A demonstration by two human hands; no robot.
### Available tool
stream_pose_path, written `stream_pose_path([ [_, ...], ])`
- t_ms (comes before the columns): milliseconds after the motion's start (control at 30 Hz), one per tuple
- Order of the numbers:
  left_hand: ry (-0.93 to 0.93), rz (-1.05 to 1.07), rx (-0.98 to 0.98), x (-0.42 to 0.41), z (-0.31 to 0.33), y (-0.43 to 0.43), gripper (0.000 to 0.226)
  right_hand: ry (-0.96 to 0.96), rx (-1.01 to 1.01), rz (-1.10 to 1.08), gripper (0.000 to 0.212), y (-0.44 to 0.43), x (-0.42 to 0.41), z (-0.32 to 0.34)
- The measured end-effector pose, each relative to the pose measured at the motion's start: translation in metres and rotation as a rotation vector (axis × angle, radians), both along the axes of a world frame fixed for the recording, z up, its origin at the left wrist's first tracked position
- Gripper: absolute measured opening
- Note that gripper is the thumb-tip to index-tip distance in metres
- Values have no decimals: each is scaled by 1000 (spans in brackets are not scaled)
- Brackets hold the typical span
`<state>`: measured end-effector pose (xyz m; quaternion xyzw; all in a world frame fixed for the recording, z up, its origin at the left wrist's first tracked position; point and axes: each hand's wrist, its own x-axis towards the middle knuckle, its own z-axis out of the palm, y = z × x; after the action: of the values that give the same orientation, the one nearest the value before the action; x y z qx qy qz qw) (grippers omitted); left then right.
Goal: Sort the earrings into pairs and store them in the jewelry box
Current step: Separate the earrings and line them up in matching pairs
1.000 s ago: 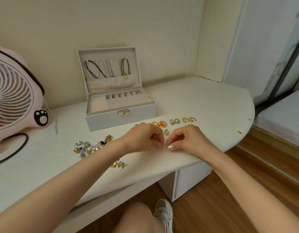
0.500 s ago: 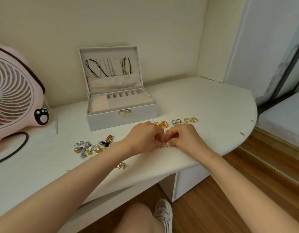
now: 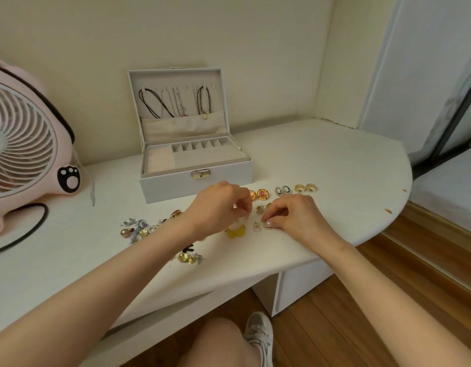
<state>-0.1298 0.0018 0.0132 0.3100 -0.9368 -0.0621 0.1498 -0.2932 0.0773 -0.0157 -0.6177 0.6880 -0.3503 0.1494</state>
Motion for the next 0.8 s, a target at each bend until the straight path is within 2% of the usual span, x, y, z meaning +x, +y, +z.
stream_pose_path([
  [433, 54, 0, 22, 34, 2, 3, 7, -8, -76, -2, 10, 2, 15, 8],
  [600, 43, -15, 65, 56, 1, 6, 4, -12, -113, 99, 9, 3, 42, 17],
  [800, 105, 65, 191, 91, 4, 2, 7, -51, -91, 234, 8, 4, 71, 21],
])
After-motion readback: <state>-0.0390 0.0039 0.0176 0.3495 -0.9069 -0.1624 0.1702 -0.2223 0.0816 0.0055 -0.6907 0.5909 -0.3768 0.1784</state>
